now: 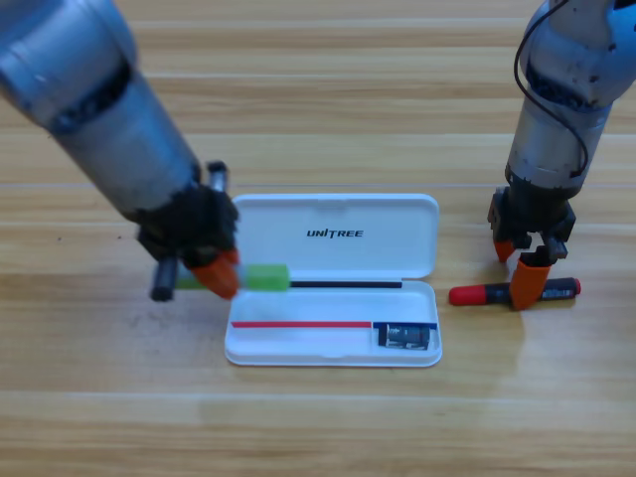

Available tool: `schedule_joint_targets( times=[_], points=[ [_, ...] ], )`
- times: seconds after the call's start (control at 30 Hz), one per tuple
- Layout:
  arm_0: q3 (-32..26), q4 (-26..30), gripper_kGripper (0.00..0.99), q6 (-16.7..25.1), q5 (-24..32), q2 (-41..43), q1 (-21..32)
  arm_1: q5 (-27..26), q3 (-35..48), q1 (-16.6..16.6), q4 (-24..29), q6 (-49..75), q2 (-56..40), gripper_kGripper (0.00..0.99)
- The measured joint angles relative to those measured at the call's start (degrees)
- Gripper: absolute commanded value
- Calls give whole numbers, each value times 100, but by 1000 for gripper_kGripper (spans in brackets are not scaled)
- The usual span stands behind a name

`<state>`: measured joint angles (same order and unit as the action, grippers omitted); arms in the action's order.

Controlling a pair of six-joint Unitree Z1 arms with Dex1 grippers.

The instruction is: Clean up eraser and pencils

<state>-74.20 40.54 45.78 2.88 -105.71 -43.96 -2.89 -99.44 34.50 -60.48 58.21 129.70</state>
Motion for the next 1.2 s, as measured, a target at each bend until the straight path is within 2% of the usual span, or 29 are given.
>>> schedule_joint_targets(
  times=[0.07, 0.1, 0.5, 0.73, 0.97, 1.2],
  points=[
    [-87, -8, 0, -28, 0, -144, -135, -27, 3, -7, 4, 135, 5, 94],
    [-138, -10, 0, -36, 0, -215, -187, -31, 5, -8, 6, 178, 6, 0],
    [-413, -19, 0, -86, 0, -738, -569, 78, 116, -12, 11, -13, -23, 0],
    [-542, -32, 0, -86, 14, -936, -580, 157, 400, -12, -158, -395, -534, 0],
    [-637, -89, 0, -106, 153, -1163, -582, -98, 517, 64, -430, -396, -1311, 0],
    [-841, -90, 0, -219, 198, -1294, -584, -292, 530, 203, -448, -438, -1437, 0]
  ],
)
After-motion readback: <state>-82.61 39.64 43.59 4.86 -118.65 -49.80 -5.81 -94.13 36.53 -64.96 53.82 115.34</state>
